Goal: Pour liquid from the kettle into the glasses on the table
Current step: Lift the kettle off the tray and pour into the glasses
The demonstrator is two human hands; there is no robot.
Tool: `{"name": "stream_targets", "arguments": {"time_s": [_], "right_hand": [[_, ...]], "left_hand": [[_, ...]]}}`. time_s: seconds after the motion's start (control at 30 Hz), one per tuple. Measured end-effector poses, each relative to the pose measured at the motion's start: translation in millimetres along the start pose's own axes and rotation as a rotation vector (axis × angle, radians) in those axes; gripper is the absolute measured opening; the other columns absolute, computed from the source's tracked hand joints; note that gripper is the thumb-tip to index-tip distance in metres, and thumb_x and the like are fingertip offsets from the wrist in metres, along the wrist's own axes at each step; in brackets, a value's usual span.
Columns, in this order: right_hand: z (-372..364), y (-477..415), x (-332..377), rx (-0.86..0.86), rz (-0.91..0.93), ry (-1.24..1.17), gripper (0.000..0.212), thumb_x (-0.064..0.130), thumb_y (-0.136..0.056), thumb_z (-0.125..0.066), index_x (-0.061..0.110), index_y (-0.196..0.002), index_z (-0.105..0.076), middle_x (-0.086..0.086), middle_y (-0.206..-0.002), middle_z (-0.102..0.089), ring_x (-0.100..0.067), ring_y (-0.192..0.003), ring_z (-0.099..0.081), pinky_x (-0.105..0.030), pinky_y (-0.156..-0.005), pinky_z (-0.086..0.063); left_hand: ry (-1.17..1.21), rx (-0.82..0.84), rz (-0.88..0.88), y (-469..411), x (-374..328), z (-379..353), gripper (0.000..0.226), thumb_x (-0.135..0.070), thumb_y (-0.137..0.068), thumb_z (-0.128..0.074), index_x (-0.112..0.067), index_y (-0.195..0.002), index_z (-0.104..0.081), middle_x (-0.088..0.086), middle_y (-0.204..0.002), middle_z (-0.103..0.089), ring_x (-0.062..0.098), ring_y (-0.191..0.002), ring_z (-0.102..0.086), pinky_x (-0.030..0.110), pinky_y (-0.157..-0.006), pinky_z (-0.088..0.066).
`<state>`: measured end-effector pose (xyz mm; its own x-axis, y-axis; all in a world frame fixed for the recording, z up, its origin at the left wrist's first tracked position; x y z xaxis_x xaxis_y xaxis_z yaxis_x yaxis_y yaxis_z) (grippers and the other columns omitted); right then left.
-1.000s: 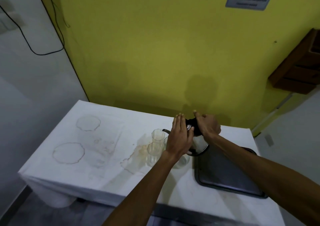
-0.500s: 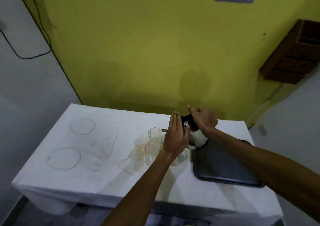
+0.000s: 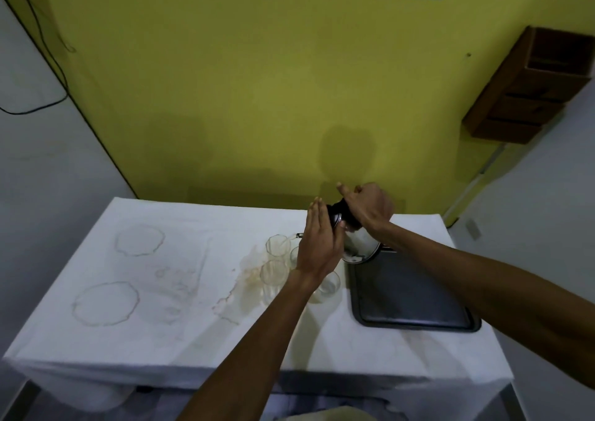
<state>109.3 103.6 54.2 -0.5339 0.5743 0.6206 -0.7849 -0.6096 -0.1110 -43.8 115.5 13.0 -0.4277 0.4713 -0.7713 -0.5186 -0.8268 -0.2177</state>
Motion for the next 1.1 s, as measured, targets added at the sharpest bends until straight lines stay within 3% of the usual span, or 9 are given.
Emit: {"name": "stream_targets", "arguments": {"time_s": [0.6, 1.1], "right_hand": [[5, -10, 24, -0.033, 0.122, 0.062, 0.063, 0.065, -0.083, -0.06, 0.016, -0.047, -0.047, 0.004, -0.041, -0.039, -0.014, -0.038, -0.038, -0.021, -0.044, -0.024], [5, -13, 27, -0.04, 0.138, 0.085, 0.064, 0.066, -0.081, -0.059, 0.015, -0.045, -0.045, 0.003, -0.04, -0.038, -0.017, -0.04, -0.041, -0.024, -0.048, -0.03]], "left_hand": [[0.016, -0.067, 0.008, -6, -7, 9, 0.062, -0.029, -0.104, -0.043, 0.003, -0.151, -0.018, 0.019, -0.161, -0.02, 0.031, -0.15, -0.017, 0.042, -0.12, -0.024], [0.028, -0.054, 0.035, -7, -4, 7, 0.063, -0.031, -0.104, -0.041, 0.001, -0.152, -0.016, 0.017, -0.162, -0.018, 0.029, -0.15, -0.015, 0.04, -0.12, -0.022]]}}
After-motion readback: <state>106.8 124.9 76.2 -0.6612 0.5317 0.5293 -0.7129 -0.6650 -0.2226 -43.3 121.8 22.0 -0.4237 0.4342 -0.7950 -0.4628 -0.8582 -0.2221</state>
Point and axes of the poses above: each hand's wrist, its own y-axis away from the middle knuckle, its own z-axis out of the back of the hand, x = y × z, the point moved 7 cm from there along -y, towards the middle knuckle
